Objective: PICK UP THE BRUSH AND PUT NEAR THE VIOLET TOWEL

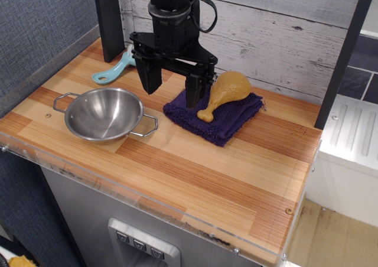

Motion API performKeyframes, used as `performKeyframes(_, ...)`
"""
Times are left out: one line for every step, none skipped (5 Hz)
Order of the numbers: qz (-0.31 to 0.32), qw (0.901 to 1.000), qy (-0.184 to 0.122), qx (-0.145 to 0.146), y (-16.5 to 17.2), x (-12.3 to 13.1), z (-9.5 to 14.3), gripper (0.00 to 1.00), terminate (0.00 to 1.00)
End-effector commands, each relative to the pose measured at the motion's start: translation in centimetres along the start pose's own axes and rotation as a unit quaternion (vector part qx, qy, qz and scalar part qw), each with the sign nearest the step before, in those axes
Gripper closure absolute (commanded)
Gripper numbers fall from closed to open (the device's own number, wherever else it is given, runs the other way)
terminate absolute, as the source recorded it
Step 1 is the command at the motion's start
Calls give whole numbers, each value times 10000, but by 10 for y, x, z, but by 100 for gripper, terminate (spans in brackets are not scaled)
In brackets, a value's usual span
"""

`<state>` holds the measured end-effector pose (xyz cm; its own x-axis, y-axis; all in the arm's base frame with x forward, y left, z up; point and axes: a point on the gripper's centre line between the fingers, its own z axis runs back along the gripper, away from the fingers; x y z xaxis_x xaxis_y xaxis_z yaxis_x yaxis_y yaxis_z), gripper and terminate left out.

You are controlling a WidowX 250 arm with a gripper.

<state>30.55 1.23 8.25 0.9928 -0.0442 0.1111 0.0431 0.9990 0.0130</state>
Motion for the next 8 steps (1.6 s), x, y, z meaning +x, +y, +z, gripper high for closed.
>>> performKeyframes(0,10000,0,0,0,0,0,0,0)
performKeyframes(56,9998,-32,188,33,17,-10,0,0)
performKeyframes(110,9991,-17,404,58,29,-19,0,0)
performKeyframes(87,9989,-20,462,84,43,-28,0,0)
performKeyframes(136,9985,-19,526,110,51,-30,0,0)
performKeyframes(208,9988,-47,442,124,51,-33,0,0)
performKeyframes(239,9989,-106,393,132,52,-34,0,0)
performKeyframes(254,9991,-123,311,137,55,-38,0,0)
